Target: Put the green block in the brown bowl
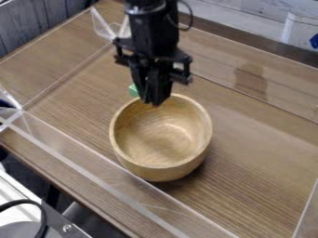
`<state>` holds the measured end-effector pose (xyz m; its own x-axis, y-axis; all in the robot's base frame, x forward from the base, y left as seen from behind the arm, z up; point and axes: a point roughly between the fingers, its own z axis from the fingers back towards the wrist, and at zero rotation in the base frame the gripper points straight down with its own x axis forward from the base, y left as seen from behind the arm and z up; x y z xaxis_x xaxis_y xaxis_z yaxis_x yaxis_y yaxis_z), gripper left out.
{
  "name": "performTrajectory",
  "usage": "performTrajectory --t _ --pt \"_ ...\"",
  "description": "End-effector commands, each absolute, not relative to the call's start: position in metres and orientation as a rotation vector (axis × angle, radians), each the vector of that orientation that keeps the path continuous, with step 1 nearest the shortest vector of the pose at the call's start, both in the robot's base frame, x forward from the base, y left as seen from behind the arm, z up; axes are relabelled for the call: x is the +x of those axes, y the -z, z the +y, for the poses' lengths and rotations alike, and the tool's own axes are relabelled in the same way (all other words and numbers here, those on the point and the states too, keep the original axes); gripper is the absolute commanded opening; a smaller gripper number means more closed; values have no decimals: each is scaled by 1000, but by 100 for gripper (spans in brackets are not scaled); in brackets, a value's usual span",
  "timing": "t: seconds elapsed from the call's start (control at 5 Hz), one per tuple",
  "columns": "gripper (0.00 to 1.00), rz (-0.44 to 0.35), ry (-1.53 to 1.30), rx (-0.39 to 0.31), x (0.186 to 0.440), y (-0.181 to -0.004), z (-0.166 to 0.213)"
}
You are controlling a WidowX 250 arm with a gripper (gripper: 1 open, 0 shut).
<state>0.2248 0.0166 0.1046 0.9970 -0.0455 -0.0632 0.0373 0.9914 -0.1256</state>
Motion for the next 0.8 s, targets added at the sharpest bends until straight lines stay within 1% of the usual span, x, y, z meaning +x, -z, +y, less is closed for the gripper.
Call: performTrajectory --t 0.0,0.2,0.6 --pt "0 28 64 -105 220 -106 14" --pt "0 37 76 -98 215 -99 13" --pt "0 46 84 -100 215 -93 10"
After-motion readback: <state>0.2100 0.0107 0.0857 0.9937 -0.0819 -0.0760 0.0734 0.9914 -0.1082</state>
